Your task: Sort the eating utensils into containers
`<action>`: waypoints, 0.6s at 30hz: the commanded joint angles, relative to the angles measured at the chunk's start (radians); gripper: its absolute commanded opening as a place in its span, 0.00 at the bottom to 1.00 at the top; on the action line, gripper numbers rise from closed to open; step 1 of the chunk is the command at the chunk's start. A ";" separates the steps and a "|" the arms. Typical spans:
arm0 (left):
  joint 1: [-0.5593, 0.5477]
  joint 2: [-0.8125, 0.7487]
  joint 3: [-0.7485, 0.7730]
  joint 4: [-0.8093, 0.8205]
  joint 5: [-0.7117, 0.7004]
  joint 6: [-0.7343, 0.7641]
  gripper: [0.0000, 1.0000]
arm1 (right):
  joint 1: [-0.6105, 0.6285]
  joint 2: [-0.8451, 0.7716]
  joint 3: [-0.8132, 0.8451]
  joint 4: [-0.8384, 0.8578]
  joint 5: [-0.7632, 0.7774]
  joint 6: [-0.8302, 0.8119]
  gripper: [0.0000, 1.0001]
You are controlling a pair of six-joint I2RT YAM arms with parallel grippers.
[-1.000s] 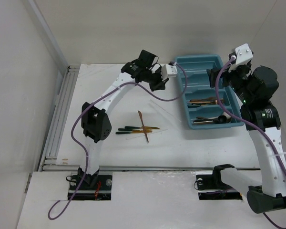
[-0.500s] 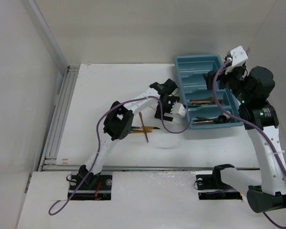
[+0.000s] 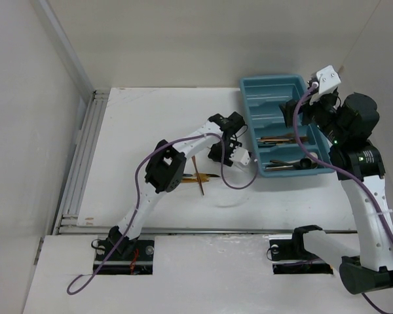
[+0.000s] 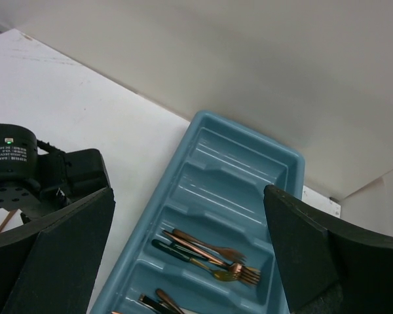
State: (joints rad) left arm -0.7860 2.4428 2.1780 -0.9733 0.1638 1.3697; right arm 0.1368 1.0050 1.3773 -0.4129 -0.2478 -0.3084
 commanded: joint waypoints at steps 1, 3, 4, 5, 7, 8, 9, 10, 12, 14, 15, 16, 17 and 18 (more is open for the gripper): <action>0.005 0.081 -0.011 -0.140 -0.044 0.061 0.46 | -0.008 -0.011 0.023 0.017 -0.024 -0.017 1.00; 0.005 0.094 0.003 -0.140 -0.035 0.075 0.37 | -0.008 -0.011 0.023 0.017 -0.024 -0.026 1.00; 0.005 0.122 0.022 -0.149 -0.035 0.075 0.30 | -0.008 -0.011 0.023 0.017 -0.024 -0.026 1.00; 0.005 0.134 0.022 -0.150 -0.024 0.087 0.27 | -0.008 -0.011 0.034 0.017 -0.024 -0.037 1.00; -0.004 0.168 0.031 -0.159 -0.024 0.088 0.12 | -0.008 -0.011 0.045 0.005 -0.011 -0.037 1.00; -0.004 0.168 0.067 -0.159 -0.006 0.088 0.00 | -0.008 -0.011 0.045 -0.007 -0.011 -0.046 1.00; -0.004 0.168 0.068 -0.142 0.026 0.075 0.00 | -0.008 -0.011 0.055 -0.007 -0.001 -0.046 1.00; 0.007 0.168 0.068 -0.122 0.037 0.050 0.00 | -0.008 -0.011 0.055 -0.020 0.010 -0.046 1.00; 0.030 0.125 0.068 -0.078 0.093 -0.048 0.00 | -0.008 -0.020 0.066 -0.020 0.022 -0.055 1.00; 0.080 0.073 0.077 -0.065 0.198 -0.147 0.00 | -0.008 -0.020 0.066 -0.020 0.022 -0.055 1.00; 0.152 0.038 0.047 -0.038 0.259 -0.238 0.00 | -0.008 -0.020 0.066 -0.020 0.022 -0.055 1.00; 0.189 -0.002 0.019 -0.021 0.370 -0.276 0.00 | -0.008 -0.020 0.066 -0.020 0.010 -0.055 1.00; 0.226 -0.046 -0.012 -0.002 0.416 -0.309 0.00 | -0.008 -0.020 0.056 -0.007 0.001 -0.055 1.00; 0.285 -0.138 -0.070 0.039 0.449 -0.340 0.00 | -0.008 -0.020 0.043 0.005 0.001 -0.044 1.00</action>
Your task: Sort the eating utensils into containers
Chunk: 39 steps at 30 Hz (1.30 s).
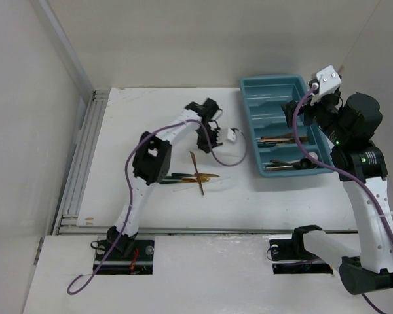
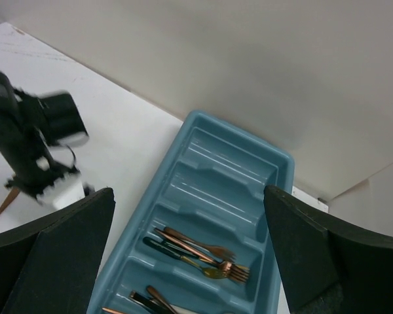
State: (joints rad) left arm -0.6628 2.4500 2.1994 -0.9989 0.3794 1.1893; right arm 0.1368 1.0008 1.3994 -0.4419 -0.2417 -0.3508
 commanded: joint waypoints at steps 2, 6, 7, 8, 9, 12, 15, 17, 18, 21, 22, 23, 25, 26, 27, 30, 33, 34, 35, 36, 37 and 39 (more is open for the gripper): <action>0.209 -0.236 -0.141 0.133 0.289 -0.264 0.00 | -0.008 -0.005 0.007 0.058 -0.016 0.009 1.00; 0.307 -0.393 -0.159 0.385 0.403 -0.619 0.00 | -0.008 0.030 -0.014 0.103 -0.037 0.055 1.00; 0.339 -0.405 -0.126 0.504 0.421 -0.728 0.00 | -0.008 0.051 -0.014 0.112 -0.038 0.065 1.00; 0.353 -0.405 -0.109 0.560 0.438 -0.837 0.00 | -0.008 0.064 -0.014 0.124 -0.051 0.093 1.00; 0.364 -0.405 -0.095 0.615 0.450 -0.944 0.00 | -0.008 0.074 -0.048 0.143 -0.076 0.114 1.00; 0.376 -0.430 -0.086 0.810 0.420 -1.310 0.00 | 0.012 0.133 -0.109 0.259 -0.135 0.232 1.00; 0.347 -0.442 -0.060 0.875 0.339 -1.474 0.00 | 0.099 0.244 -0.126 0.379 -0.148 0.309 1.00; 0.324 -0.451 -0.018 0.875 0.262 -1.484 0.00 | 0.164 0.335 -0.085 0.491 -0.182 0.357 1.00; 0.310 -0.451 -0.018 0.875 0.262 -1.484 0.00 | 0.179 0.361 -0.074 0.543 -0.198 0.374 1.00; 0.301 -0.451 0.005 0.884 0.253 -1.493 0.00 | 0.230 0.467 0.002 0.660 -0.241 0.415 1.00; 0.292 -0.451 0.005 0.884 0.253 -1.502 0.00 | 0.242 0.492 0.027 0.660 -0.242 0.415 1.00; 0.292 -0.451 0.005 0.884 0.253 -1.502 0.00 | 0.260 0.516 0.067 0.660 -0.251 0.424 1.00; 0.282 -0.460 0.005 0.884 0.253 -1.492 0.00 | 0.261 0.579 0.090 0.660 -0.251 0.464 1.00; 0.282 -0.460 0.005 0.884 0.253 -1.491 0.00 | 0.261 0.597 0.099 0.660 -0.251 0.476 1.00; 0.282 -0.460 0.005 0.884 0.253 -1.491 0.00 | 0.261 0.616 0.114 0.669 -0.242 0.486 1.00; 0.282 -0.460 -0.004 0.884 0.274 -1.491 0.00 | 0.261 0.680 0.124 0.669 -0.225 0.519 1.00; 0.282 -0.460 -0.015 0.884 0.283 -1.501 0.00 | 0.261 0.719 0.150 0.681 -0.216 0.532 0.98; 0.282 -0.460 -0.015 0.893 0.283 -1.501 0.00 | 0.261 0.731 0.165 0.681 -0.215 0.532 0.98; 0.282 -0.460 -0.015 0.893 0.295 -1.510 0.00 | 0.261 0.755 0.174 0.681 -0.215 0.544 0.97; 0.282 -0.460 -0.015 0.902 0.296 -1.510 0.00 | 0.261 0.769 0.184 0.681 -0.215 0.556 0.94; 0.282 -0.460 -0.015 0.902 0.308 -1.510 0.00 | 0.261 0.783 0.203 0.693 -0.240 0.565 0.92; 0.282 -0.460 -0.027 0.902 0.317 -1.519 0.00 | 0.261 0.818 0.213 0.747 -0.264 0.601 0.84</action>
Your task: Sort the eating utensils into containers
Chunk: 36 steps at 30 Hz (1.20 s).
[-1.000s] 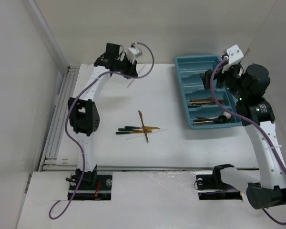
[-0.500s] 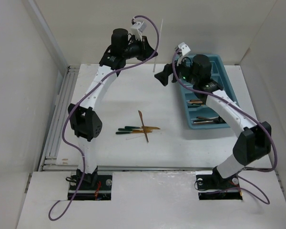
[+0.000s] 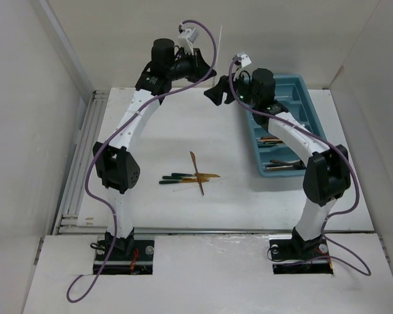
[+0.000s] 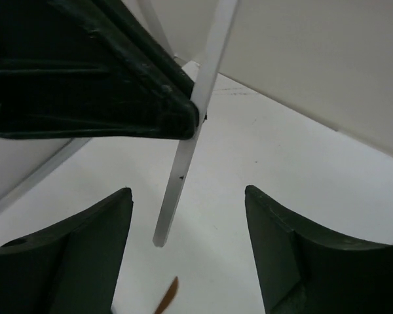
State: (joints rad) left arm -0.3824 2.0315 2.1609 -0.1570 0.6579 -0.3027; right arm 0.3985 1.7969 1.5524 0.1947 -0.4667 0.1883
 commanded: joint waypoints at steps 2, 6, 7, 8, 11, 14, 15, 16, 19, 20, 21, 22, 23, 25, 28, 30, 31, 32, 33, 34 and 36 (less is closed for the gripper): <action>0.002 -0.033 -0.012 0.060 0.048 -0.027 0.00 | -0.001 0.033 0.072 0.188 -0.061 0.086 0.63; 0.002 -0.033 -0.047 0.051 0.068 -0.027 0.00 | -0.001 0.058 0.072 0.247 -0.044 0.120 0.08; 0.002 -0.021 -0.047 0.041 0.078 -0.018 0.00 | -0.010 0.058 0.063 0.247 -0.035 0.144 0.00; 0.002 -0.011 -0.047 0.025 0.088 -0.018 0.00 | -0.010 0.058 0.054 0.261 -0.026 0.157 0.00; 0.002 0.039 0.010 -0.047 0.112 0.020 0.54 | -0.030 0.058 -0.001 0.336 0.003 0.273 0.00; 0.002 0.076 0.072 -0.147 0.126 0.103 1.00 | -0.090 0.077 -0.077 0.451 0.049 0.473 0.00; 0.002 0.076 0.073 -0.165 0.088 0.128 1.00 | -0.105 0.078 -0.098 0.478 0.104 0.525 0.00; 0.011 0.076 0.073 -0.182 0.059 0.154 1.00 | -0.136 0.078 -0.142 0.497 0.146 0.571 0.00; 0.011 0.015 0.010 -0.251 -0.144 0.331 1.00 | -0.194 0.078 -0.222 0.497 0.343 0.764 0.00; 0.011 -0.003 -0.019 -0.262 -0.205 0.393 1.00 | -0.208 0.088 -0.222 0.497 0.380 0.811 0.00; -0.010 -0.043 -0.086 -0.271 -0.274 0.509 1.00 | -0.220 0.114 -0.222 0.497 0.408 0.886 0.00; -0.019 -0.062 -0.126 -0.271 -0.414 0.554 1.00 | -0.233 0.133 -0.222 0.488 0.445 0.913 0.00; -0.019 -0.080 -0.165 -0.271 -0.476 0.585 1.00 | -0.254 0.153 -0.183 0.447 0.456 0.937 0.00; -0.030 -0.103 -0.245 -0.271 -0.562 0.617 1.00 | -0.263 0.218 -0.128 0.387 0.465 0.999 0.00; -0.030 -0.116 -0.279 -0.271 -0.623 0.617 1.00 | -0.286 0.290 -0.043 0.361 0.543 1.040 0.00; -0.018 -0.116 -0.291 -0.271 -0.633 0.617 1.00 | -0.297 0.326 0.035 0.300 0.571 1.054 0.00; -0.006 -0.116 -0.300 -0.271 -0.633 0.605 1.00 | -0.297 0.367 0.063 0.278 0.580 1.068 0.00; -0.006 -0.116 -0.300 -0.271 -0.633 0.605 1.00 | -0.297 0.387 0.087 0.263 0.580 1.103 0.00; -0.006 -0.106 -0.300 -0.280 -0.633 0.593 1.00 | -0.297 0.406 0.127 0.241 0.580 1.122 0.00; -0.006 -0.106 -0.300 -0.280 -0.633 0.593 1.00 | -0.297 0.426 0.144 0.241 0.589 1.135 0.00; 0.004 -0.096 -0.311 -0.280 -0.662 0.593 1.00 | -0.297 0.469 0.179 0.217 0.600 1.148 0.08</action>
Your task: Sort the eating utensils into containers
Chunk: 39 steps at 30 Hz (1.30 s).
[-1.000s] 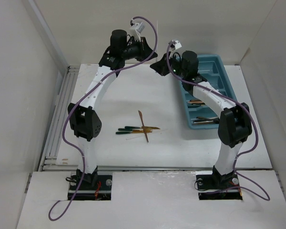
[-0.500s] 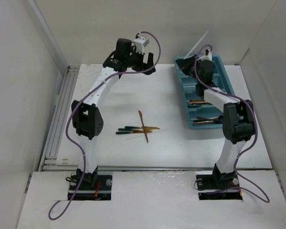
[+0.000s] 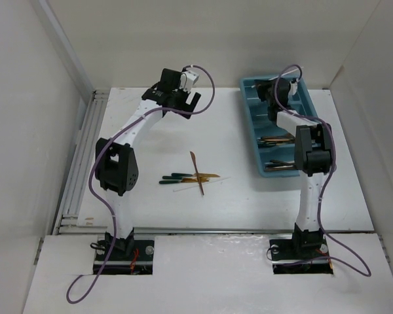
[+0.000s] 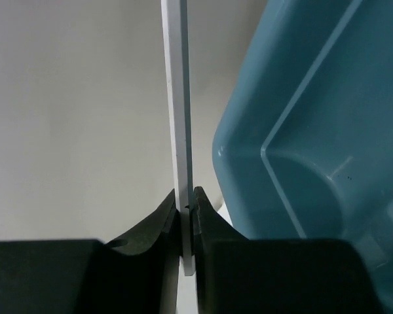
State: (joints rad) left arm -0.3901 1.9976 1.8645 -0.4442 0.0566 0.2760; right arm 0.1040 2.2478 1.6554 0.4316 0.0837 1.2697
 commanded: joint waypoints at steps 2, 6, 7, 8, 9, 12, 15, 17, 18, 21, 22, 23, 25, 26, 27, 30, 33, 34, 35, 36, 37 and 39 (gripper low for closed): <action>0.011 -0.062 -0.040 0.007 -0.070 0.038 1.00 | -0.003 0.053 0.124 -0.060 0.050 0.079 0.18; 0.011 -0.062 -0.077 0.016 -0.081 0.078 1.00 | -0.003 0.082 0.158 -0.071 0.059 0.115 0.51; 0.011 -0.062 -0.077 0.016 -0.081 0.092 1.00 | -0.003 0.082 0.158 -0.080 0.070 0.115 0.58; 0.011 -0.062 -0.077 0.016 -0.081 0.092 1.00 | -0.003 0.082 0.149 -0.080 0.083 0.115 0.62; 0.022 -0.062 -0.086 0.016 -0.081 0.092 1.00 | -0.003 0.082 0.149 -0.080 0.093 0.115 0.64; 0.031 -0.071 -0.087 0.025 -0.070 0.101 1.00 | -0.003 0.045 0.124 -0.091 0.125 0.094 0.67; 0.040 -0.089 -0.097 0.025 -0.070 0.121 1.00 | 0.006 -0.016 0.098 -0.091 0.160 0.005 0.67; 0.050 -0.112 -0.116 0.025 -0.070 0.140 1.00 | 0.006 -0.065 0.098 -0.091 0.160 -0.138 0.68; 0.050 -0.112 -0.116 0.025 -0.070 0.150 1.00 | 0.006 -0.079 0.137 -0.091 0.119 -0.211 0.68; 0.050 -0.154 -0.116 0.025 0.018 0.190 1.00 | 0.016 -0.135 0.199 -0.080 -0.051 -0.540 0.69; 0.050 -0.164 -0.116 0.012 0.064 0.190 1.00 | 0.045 -0.155 0.217 -0.080 -0.085 -0.647 0.74; 0.050 -0.187 -0.079 -0.067 0.142 0.266 1.00 | 0.060 -0.224 0.218 -0.102 -0.100 -0.755 0.76; 0.050 -0.212 -0.048 -0.172 0.370 0.409 1.00 | 0.129 -0.315 0.135 -0.166 -0.018 -1.059 0.81; 0.036 -0.224 -0.039 -0.220 0.399 0.484 1.00 | 0.155 -0.365 0.089 -0.166 0.026 -1.149 0.84; 0.001 -0.252 -0.077 -0.269 0.399 0.609 1.00 | 0.180 -0.463 0.040 -0.175 0.068 -1.303 0.88; -0.103 -0.321 -0.268 -0.298 0.238 0.753 1.00 | 0.230 -0.627 -0.141 -0.218 0.125 -1.411 0.94; -0.197 -0.405 -0.405 -0.324 0.181 0.816 0.98 | 0.249 -0.767 -0.290 -0.307 0.077 -1.432 0.94; -0.258 -0.417 -0.471 -0.324 0.181 0.801 0.95 | 0.276 -0.801 -0.355 -0.347 0.093 -1.432 0.94; -0.277 -0.418 -0.490 -0.343 0.193 0.801 0.91 | 0.276 -0.832 -0.356 -0.347 0.108 -1.432 0.94; -0.291 -0.418 -0.501 -0.353 0.206 0.745 0.84 | 0.304 -0.864 -0.421 -0.370 0.131 -1.432 0.94; -0.305 -0.392 -0.514 -0.375 0.216 0.709 0.68 | 0.324 -0.920 -0.452 -0.370 0.154 -1.432 0.93; -0.320 -0.358 -0.542 -0.375 0.203 0.642 0.61 | 0.373 -0.965 -0.535 -0.379 0.195 -1.432 0.93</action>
State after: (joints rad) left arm -0.7158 1.6203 1.3533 -0.7582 0.2661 0.9668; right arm 0.4156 1.3067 1.2125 0.1555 0.2077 -0.1040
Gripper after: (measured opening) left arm 0.625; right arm 0.936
